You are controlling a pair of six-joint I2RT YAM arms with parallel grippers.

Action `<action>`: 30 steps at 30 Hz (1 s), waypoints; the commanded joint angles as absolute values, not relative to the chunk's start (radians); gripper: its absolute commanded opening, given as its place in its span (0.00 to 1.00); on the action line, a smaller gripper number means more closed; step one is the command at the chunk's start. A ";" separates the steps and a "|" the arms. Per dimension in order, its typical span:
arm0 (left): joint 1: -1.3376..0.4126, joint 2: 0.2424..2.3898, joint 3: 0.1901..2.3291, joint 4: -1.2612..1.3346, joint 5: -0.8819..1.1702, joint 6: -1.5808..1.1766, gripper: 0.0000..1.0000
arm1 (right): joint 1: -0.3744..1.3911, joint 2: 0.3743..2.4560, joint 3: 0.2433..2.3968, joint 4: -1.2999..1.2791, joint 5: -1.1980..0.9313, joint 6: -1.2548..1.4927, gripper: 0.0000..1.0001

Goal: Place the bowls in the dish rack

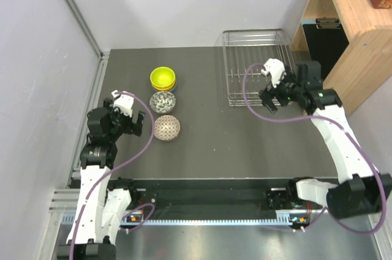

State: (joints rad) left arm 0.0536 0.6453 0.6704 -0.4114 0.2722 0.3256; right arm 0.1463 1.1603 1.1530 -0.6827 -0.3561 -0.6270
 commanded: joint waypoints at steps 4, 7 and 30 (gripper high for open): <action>0.058 0.680 0.649 -0.354 0.244 0.313 0.99 | 0.235 1.419 1.390 -0.701 -0.500 -0.658 0.89; 0.058 0.689 0.644 -0.341 0.181 0.304 0.99 | 0.314 1.512 1.428 -0.655 -0.450 -0.623 0.88; 0.058 0.768 0.644 -0.304 0.026 0.264 0.99 | 0.543 1.933 1.615 -0.600 -0.106 -0.509 0.12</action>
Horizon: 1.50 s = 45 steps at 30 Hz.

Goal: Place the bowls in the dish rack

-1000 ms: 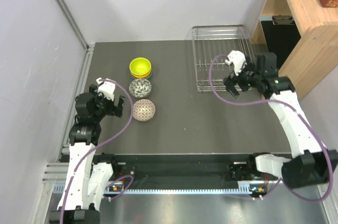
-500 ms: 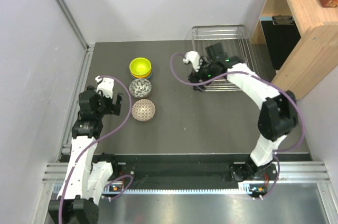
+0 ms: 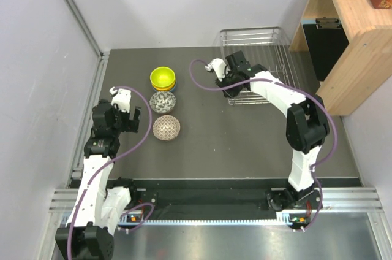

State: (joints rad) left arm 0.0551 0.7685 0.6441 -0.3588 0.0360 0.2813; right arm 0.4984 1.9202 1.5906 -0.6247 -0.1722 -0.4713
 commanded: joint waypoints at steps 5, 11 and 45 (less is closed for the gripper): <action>0.058 0.773 0.637 -0.298 0.015 0.265 0.99 | 0.650 1.911 1.552 -0.615 -0.057 -0.528 0.00; 0.060 0.761 0.635 -0.302 0.017 0.265 0.99 | 0.738 1.901 1.560 -0.641 -0.092 -0.465 0.00; 0.060 0.764 0.632 -0.310 0.020 0.272 0.99 | 0.779 1.661 1.480 -0.457 0.072 -0.253 0.75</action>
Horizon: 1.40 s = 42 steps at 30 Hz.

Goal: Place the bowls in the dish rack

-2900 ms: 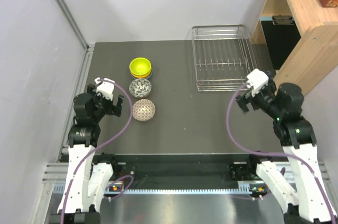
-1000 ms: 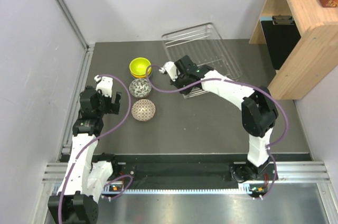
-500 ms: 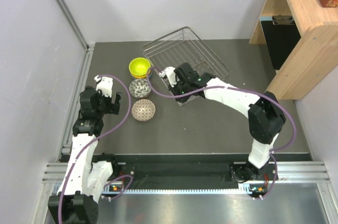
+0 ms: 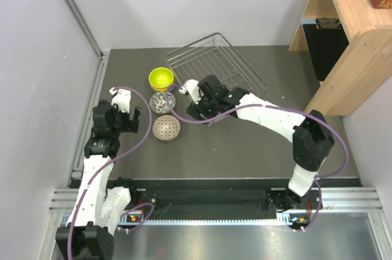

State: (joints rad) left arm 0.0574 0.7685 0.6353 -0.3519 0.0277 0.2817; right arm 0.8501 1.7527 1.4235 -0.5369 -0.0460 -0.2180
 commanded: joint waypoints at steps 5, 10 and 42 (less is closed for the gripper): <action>0.061 0.765 0.632 -0.310 0.025 0.272 0.99 | 0.611 1.634 1.491 -0.445 0.078 -0.307 0.73; 0.061 0.762 0.632 -0.310 0.026 0.272 0.99 | 0.476 1.683 1.460 -0.385 0.201 -0.399 0.73; 0.061 0.759 0.643 -0.321 0.034 0.284 0.99 | 0.206 1.629 1.252 -0.494 -0.078 -0.120 0.00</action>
